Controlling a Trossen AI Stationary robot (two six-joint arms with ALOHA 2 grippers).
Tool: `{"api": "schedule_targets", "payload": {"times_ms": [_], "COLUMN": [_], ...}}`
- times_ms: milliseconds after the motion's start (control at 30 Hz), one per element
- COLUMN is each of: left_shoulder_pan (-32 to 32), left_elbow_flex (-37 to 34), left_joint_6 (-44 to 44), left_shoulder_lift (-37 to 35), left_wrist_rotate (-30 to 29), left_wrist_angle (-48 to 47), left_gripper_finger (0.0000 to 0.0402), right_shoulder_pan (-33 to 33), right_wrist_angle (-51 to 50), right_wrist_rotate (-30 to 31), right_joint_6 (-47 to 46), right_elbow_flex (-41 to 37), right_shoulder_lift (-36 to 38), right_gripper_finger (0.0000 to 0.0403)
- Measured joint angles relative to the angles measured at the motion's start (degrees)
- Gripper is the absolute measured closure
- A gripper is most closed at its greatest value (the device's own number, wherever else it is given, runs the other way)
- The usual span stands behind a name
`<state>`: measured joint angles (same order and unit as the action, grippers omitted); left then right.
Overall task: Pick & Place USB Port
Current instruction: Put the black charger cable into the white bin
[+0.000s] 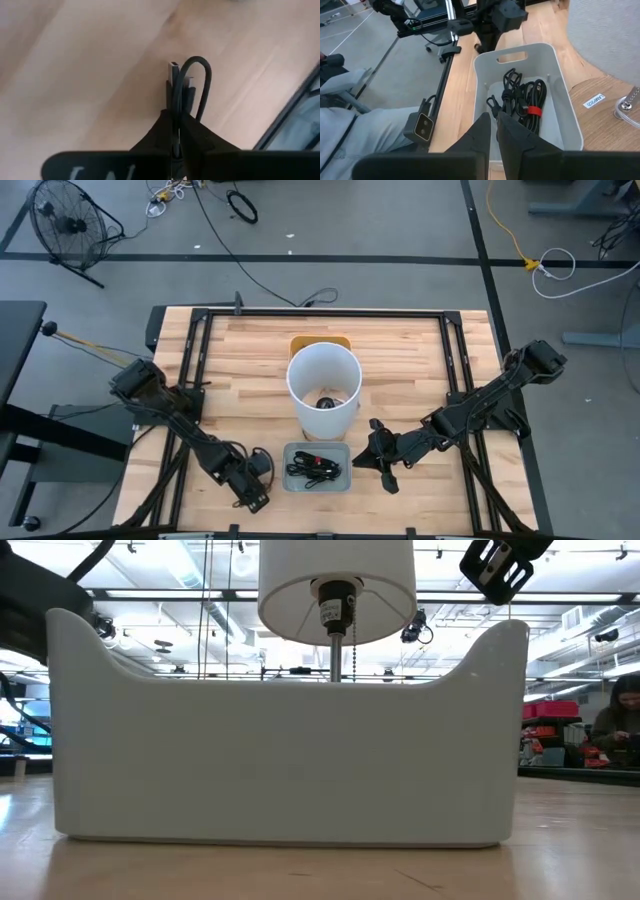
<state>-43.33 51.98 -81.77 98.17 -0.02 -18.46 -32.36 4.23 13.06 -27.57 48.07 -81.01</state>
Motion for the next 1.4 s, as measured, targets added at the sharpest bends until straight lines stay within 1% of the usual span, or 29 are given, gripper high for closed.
{"api": "schedule_targets", "payload": {"times_ms": [100, 233, 333, 433, 600, 667, 733, 800, 900, 1000, 1067, 1267, 1400], "left_shoulder_pan": [0.1, 0.1, 0.1, 0.1, 1.5, 3.4, 6.0, 9.2, 13.1, 15.4, 16.4, 17.8, 17.7], "left_elbow_flex": [-0.1, 0.1, 1.6, 5.5, 15.0, 18.9, 21.9, 23.7, 24.3, 24.4, 24.4, 24.4, 24.4], "left_joint_6": [0.5, 0.7, 1.1, 3.4, 13.0, 19.8, 27.7, 34.7, 44.5, 51.7, 53.7, 54.4, 54.6], "left_shoulder_lift": [-1.8, -5.5, -8.9, -12.2, -16.1, -16.3, -16.0, -14.7, -12.2, -8.9, -6.2, 0.3, 1.9], "left_wrist_rotate": [1.0, 0.2, -2.8, -7.5, -18.2, -22.0, -23.2, -22.0, -17.0, -11.9, -10.1, -6.5, -6.3], "left_wrist_angle": [-2.7, -6.3, -12.5, -18.9, -26.4, -26.6, -25.9, -23.3, -18.4, -14.5, -14.5, -14.2, -13.4], "left_gripper_finger": [0.0388, 0.0388, 0.0388, 0.0388, 0.0388, 0.0388, 0.0388, 0.0388, 0.0388, 0.0388, 0.0388, 0.0388, 0.0388], "right_shoulder_pan": [0.0, 0.0, 0.0, 0.0, 0.0, 0.0, 0.0, 0.0, 0.0, 0.0, 0.0, 0.0, 0.0], "right_wrist_angle": [0.0, -0.1, -0.1, -0.1, 0.0, 0.0, 0.0, 0.0, 0.0, -0.1, -0.4, -0.5, -0.5], "right_wrist_rotate": [0.0, 0.0, 0.0, 0.0, 0.0, 0.0, 0.0, 0.0, 0.0, 0.0, 0.0, 0.0, 0.0], "right_joint_6": [0.0, 0.0, 0.0, 0.0, 0.0, 0.0, 0.0, 0.0, 0.0, 0.0, 0.0, 0.0, 0.0], "right_elbow_flex": [0.0, 0.0, 0.0, 0.0, 0.0, 0.0, 0.0, 0.0, 0.0, 0.0, 0.0, 0.0, 0.0], "right_shoulder_lift": [0.0, 0.0, 0.0, 0.0, 0.0, 0.0, 0.0, 0.0, 0.0, 0.0, 0.0, 0.0, 0.0], "right_gripper_finger": [0.0365, 0.0365, 0.0365, 0.0365, 0.0365, 0.0365, 0.0365, 0.0365, 0.0365, 0.0365, 0.0365, 0.0365, 0.0365]}}
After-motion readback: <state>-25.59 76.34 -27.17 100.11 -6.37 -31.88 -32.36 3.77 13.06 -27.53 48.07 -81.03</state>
